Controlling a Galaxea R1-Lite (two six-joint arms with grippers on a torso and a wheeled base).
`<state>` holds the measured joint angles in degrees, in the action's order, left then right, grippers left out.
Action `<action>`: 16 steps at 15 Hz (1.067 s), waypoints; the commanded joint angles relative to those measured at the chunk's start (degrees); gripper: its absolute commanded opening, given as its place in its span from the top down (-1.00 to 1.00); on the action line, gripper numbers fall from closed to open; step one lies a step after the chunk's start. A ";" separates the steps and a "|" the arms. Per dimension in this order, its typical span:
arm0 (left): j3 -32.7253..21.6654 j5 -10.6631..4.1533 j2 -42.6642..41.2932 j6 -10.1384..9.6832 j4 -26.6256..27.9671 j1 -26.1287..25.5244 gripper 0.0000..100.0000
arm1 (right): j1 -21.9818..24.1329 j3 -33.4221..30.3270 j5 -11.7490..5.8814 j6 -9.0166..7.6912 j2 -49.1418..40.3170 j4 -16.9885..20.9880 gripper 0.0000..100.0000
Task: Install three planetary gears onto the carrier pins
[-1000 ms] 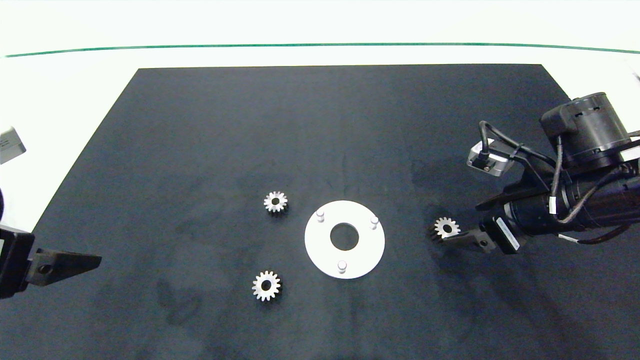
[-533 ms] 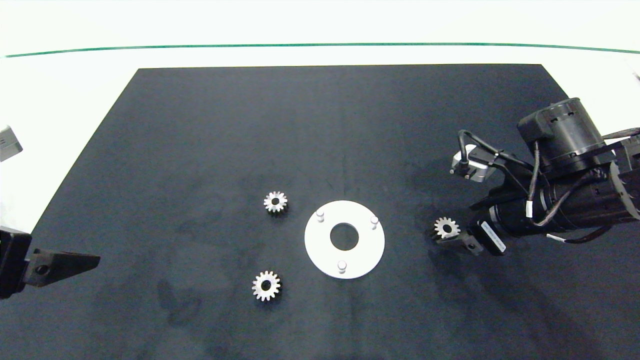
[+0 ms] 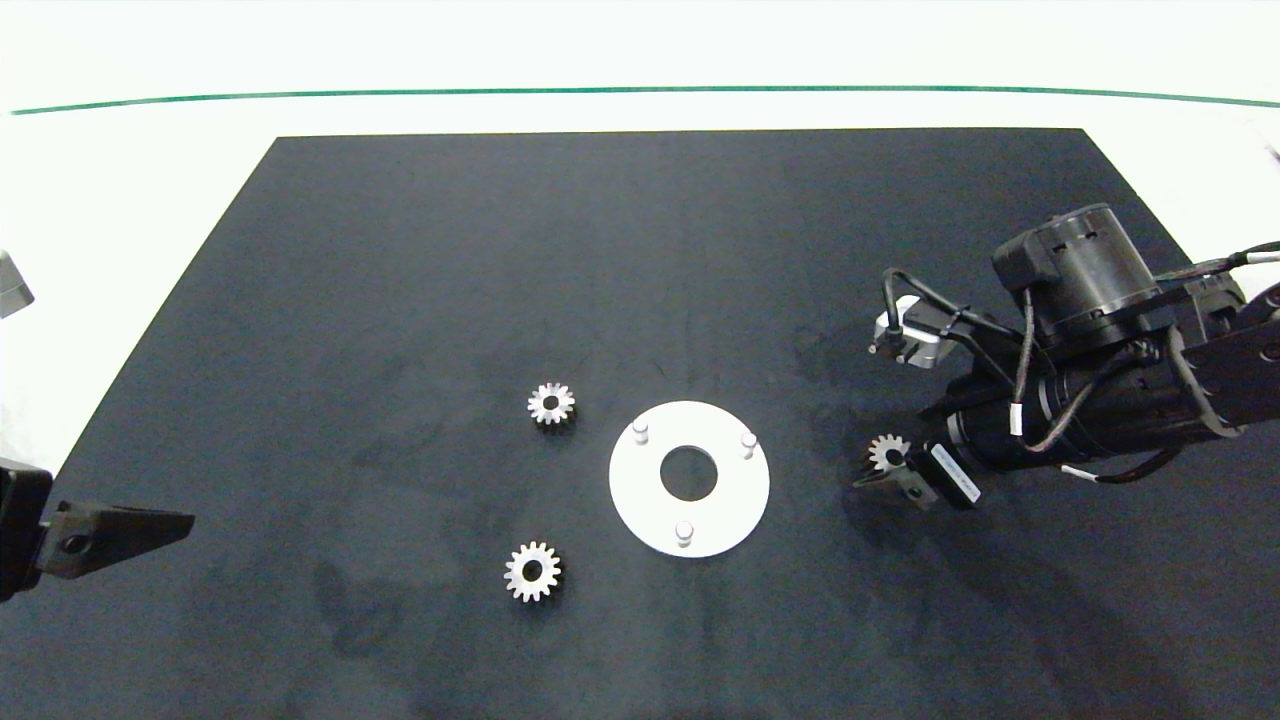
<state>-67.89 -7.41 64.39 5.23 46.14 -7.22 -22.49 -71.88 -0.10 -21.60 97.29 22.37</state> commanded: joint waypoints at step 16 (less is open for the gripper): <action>-0.05 -0.06 -1.20 0.13 0.26 0.01 -1.00 | -0.54 -0.63 -3.68 -0.55 2.20 0.66 -0.47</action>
<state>-67.96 -7.41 63.34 5.34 46.14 -7.24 -23.00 -72.49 -3.80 -21.99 99.48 22.87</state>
